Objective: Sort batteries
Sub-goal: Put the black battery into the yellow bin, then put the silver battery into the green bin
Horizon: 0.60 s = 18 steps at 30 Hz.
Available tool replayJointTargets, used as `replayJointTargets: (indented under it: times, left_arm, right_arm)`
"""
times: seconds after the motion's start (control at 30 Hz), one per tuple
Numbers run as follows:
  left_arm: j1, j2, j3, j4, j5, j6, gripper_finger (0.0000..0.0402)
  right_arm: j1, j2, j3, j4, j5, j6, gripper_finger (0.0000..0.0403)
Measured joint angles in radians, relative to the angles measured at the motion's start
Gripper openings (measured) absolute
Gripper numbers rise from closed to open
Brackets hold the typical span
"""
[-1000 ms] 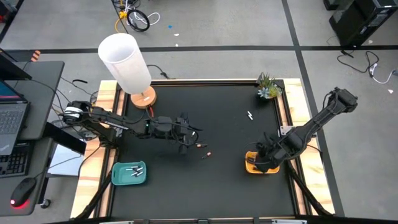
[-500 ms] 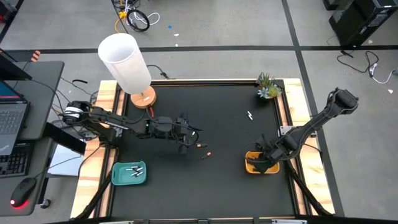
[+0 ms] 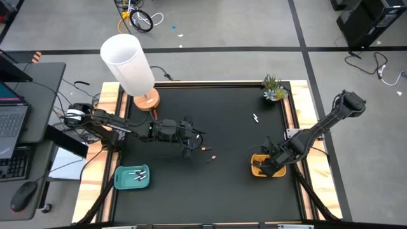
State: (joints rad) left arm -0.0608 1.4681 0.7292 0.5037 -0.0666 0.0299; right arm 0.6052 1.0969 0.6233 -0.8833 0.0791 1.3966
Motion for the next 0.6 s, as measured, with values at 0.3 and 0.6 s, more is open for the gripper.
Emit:
replayJointTargets:
  times: [0.3,0.6]
  left_arm:
    - [0.0,0.0,0.0,-0.001,0.0,0.0,0.0253]
    - [0.0,0.0,0.0,-0.001,0.014,0.016,0.0253]
  right_arm:
    - [-0.056,-0.001,0.326,-0.451,0.241,0.024,0.0156]
    - [-0.393,-0.001,0.231,-0.506,0.206,-0.178,0.0157]
